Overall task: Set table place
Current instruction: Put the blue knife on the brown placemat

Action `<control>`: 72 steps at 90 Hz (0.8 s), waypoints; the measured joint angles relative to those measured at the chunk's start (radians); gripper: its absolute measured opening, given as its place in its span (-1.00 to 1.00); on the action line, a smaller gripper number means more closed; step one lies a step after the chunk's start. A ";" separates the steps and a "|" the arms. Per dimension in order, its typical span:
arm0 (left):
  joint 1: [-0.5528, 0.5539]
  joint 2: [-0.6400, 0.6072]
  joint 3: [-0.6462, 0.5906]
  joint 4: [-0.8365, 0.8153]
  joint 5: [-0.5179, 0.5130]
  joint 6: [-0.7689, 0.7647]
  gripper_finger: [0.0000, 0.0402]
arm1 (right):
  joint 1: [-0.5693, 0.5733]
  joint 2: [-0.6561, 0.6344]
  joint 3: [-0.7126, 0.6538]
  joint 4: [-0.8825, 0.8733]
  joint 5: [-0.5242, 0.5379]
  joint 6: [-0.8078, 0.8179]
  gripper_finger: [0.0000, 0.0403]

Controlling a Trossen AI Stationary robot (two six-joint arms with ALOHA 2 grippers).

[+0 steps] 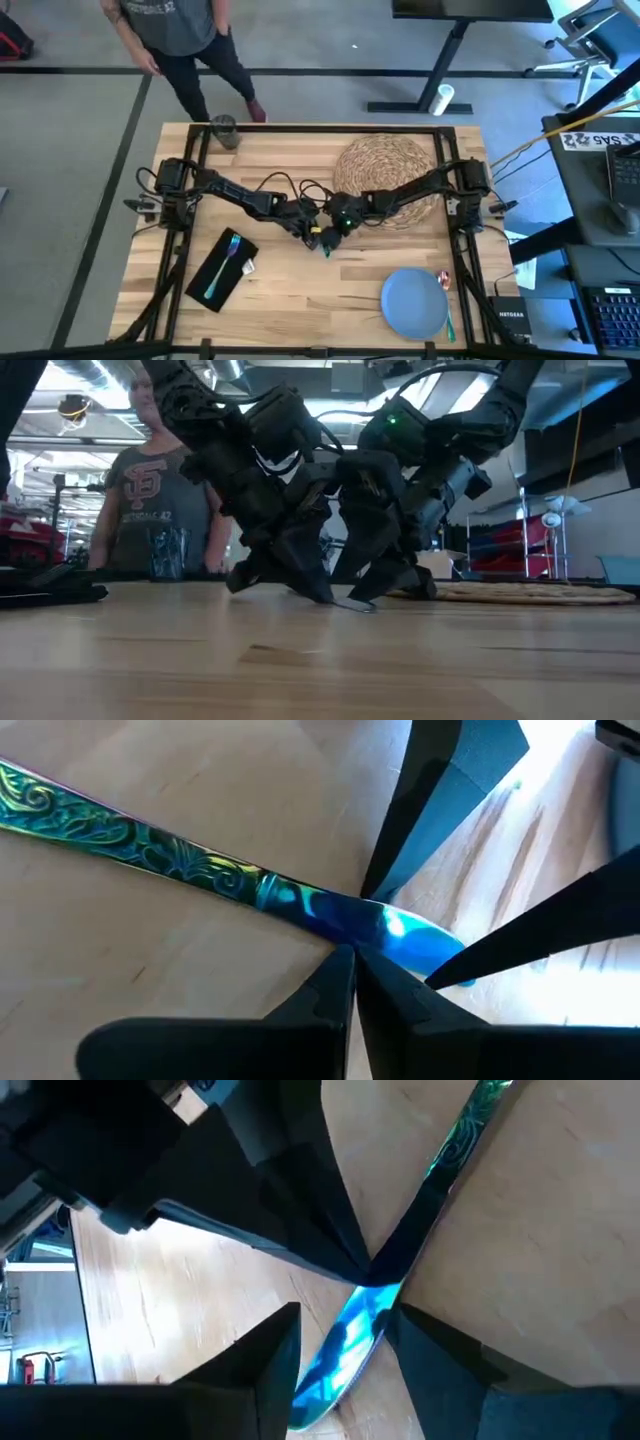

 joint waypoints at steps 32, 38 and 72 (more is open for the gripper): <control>0.005 0.004 0.000 0.000 0.005 0.007 -1.00 | 0.000 0.000 0.000 0.001 0.006 0.005 -0.26; 0.005 0.005 0.000 0.000 0.006 0.008 -1.00 | 0.000 0.000 -0.001 0.003 0.007 0.004 -0.26; 0.009 0.006 0.000 0.024 -0.001 0.022 -1.00 | 0.000 0.000 -0.004 0.021 0.011 -0.012 -0.58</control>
